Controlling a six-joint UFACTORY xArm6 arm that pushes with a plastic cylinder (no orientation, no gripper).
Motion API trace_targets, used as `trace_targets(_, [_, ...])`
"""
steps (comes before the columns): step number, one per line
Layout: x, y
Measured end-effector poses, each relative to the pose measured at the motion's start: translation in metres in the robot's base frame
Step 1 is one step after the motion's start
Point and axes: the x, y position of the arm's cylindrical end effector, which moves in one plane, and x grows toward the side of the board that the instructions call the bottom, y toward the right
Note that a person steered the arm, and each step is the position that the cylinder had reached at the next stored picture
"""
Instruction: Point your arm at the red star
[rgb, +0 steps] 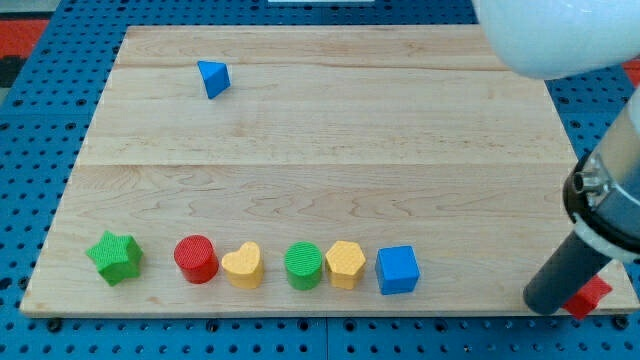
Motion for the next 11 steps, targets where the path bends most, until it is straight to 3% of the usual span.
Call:
trace_targets(1, [-0.042, -0.022])
trace_targets(2, [-0.099, 0.025])
trace_targets(3, [-0.094, 0.125])
trace_targets(4, [-0.084, 0.140])
trace_targets(5, [-0.015, 0.139])
trace_targets(6, [0.005, 0.133])
trace_targets(11, [0.006, 0.101])
